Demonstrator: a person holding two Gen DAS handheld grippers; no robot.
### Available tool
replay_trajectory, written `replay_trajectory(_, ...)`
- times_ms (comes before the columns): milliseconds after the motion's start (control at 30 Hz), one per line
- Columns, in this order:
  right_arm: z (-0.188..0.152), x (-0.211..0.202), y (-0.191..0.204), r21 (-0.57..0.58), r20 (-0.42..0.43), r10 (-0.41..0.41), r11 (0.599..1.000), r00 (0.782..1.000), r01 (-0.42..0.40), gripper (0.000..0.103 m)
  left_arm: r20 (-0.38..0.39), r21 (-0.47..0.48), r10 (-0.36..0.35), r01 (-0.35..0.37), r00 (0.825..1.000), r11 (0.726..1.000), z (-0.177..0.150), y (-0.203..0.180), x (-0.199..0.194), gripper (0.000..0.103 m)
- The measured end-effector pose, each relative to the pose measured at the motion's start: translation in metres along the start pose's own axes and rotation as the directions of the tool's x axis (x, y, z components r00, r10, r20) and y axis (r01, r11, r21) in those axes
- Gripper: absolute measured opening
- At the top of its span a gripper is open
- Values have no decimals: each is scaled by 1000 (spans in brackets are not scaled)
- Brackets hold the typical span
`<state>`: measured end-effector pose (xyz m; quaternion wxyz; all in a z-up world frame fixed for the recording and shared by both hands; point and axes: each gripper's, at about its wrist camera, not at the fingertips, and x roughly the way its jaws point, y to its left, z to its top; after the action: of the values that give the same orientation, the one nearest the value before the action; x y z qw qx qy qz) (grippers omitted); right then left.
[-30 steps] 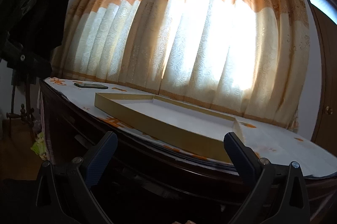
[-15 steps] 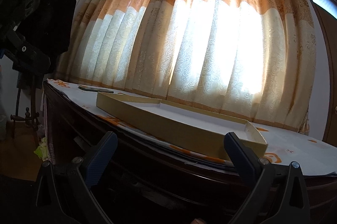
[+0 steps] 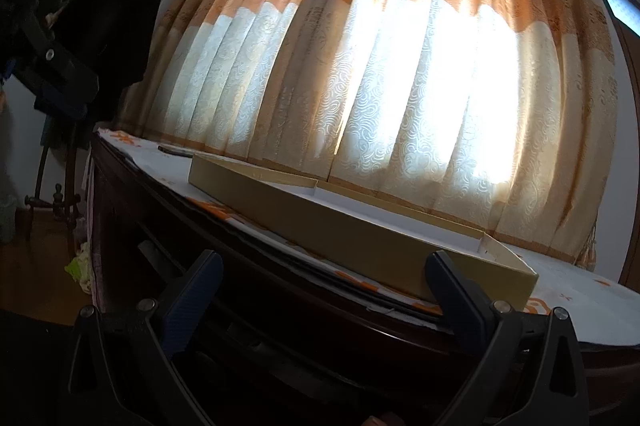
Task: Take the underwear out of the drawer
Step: 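Lower both tools toward the open drawer of clothes below the table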
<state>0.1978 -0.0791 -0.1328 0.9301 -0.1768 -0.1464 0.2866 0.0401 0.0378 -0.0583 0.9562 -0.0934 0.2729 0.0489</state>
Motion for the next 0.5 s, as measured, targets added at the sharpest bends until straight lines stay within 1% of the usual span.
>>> replay_trajectory(167, -2, 5, 1, -35, -22, 3, 999, 1000, -3, 102, 0, -1, -1, 1, 1000, 1000, 0, 0, 0, 103)
replay_trajectory(367, -2, 8, -2, -46, -52, 7, 999, 999, -10, 102, 2, 1, -4, 4, 1000, 1000, 0, 0, 0, 103)
replay_trajectory(500, -1, 6, -5, -28, -60, 1, 1000, 998, -3, 102, 5, 10, -8, 8, 1000, 1000, -3, -2, -1, 103)
